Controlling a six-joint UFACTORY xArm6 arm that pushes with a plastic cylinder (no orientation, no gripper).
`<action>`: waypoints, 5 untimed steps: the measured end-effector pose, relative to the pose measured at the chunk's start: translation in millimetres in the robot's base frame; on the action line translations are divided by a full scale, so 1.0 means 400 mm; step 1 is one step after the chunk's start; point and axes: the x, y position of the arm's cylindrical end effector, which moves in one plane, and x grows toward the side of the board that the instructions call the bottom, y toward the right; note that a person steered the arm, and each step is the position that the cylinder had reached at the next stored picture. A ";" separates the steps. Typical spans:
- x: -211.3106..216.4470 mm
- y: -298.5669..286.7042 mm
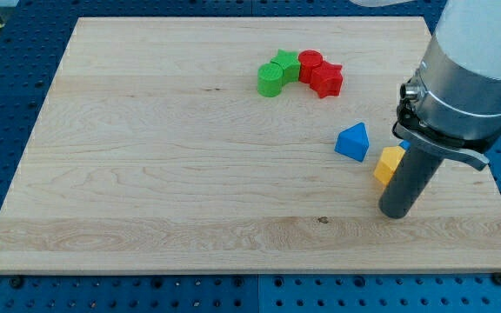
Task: Move yellow blocks into blue cube
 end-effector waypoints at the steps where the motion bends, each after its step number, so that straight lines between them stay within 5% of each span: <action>1: -0.004 0.027; 3: -0.011 0.024; 5: -0.108 -0.188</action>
